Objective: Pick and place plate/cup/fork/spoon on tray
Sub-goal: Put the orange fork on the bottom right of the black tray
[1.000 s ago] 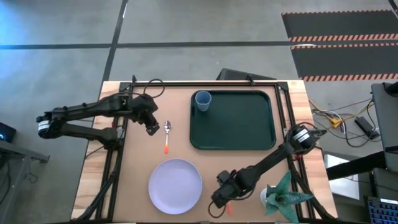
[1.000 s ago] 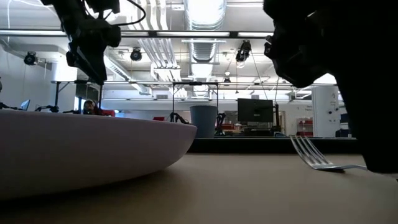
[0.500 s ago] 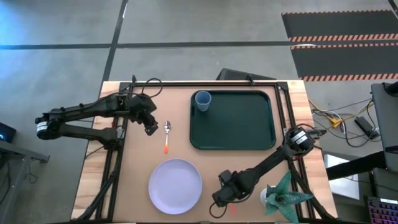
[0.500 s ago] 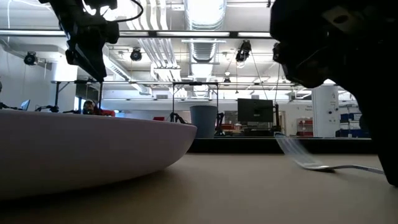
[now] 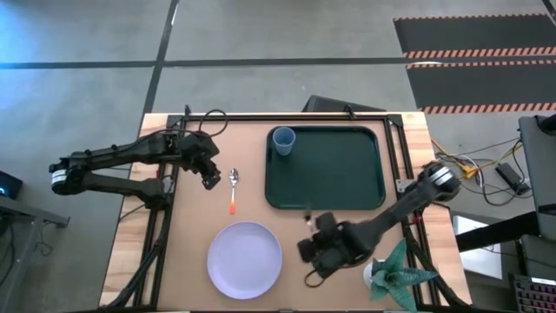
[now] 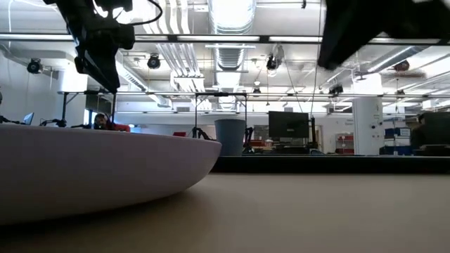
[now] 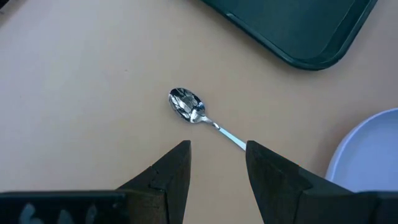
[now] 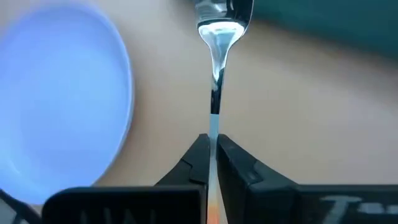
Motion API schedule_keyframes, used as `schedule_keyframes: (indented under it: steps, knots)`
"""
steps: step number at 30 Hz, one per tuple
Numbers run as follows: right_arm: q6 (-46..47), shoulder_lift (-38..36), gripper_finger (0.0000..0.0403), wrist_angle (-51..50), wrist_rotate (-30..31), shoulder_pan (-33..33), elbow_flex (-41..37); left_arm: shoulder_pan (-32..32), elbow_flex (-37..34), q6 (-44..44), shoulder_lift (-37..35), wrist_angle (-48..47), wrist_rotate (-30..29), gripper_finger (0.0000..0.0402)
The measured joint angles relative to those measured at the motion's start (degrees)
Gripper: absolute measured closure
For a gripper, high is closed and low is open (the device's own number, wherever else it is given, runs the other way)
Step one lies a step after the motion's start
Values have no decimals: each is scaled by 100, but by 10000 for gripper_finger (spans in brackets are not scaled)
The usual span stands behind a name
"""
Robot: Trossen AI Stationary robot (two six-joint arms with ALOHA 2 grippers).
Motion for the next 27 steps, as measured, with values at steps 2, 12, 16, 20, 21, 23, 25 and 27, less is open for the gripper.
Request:
schedule_keyframes:
  steps: [2, 12, 16, 20, 21, 23, 25, 27]
  knots:
    - [44, -302, 394, -823, 310, -41, 27, 0, -14, 0, 0, -2, 0, 265]
    - [410, -1817, 395, -3166, 439, -569, -459, 0, -18, 5, 2, 2, -14, 265]
    - [283, -2469, 395, -3085, 452, -863, -1066, 0, -31, 7, 2, 4, -50, 265]
    - [74, -3224, 395, -2498, 456, -1108, -1931, 0, -40, 7, 2, 2, -57, 265]
    - [30, -3449, 395, -2303, 448, -1160, -2173, 0, -40, 7, 2, 2, -59, 265]
    - [-40, -3861, 395, -1884, 434, -1263, -2669, 0, -38, 7, 2, -1, -63, 265]
    - [-103, -4211, 395, -1553, 434, -1374, -3130, 0, -25, 7, 2, 1, -69, 265]
    - [-122, -4514, 395, -1306, 403, -1483, -3537, 0, -23, 7, 2, 5, -71, 265]
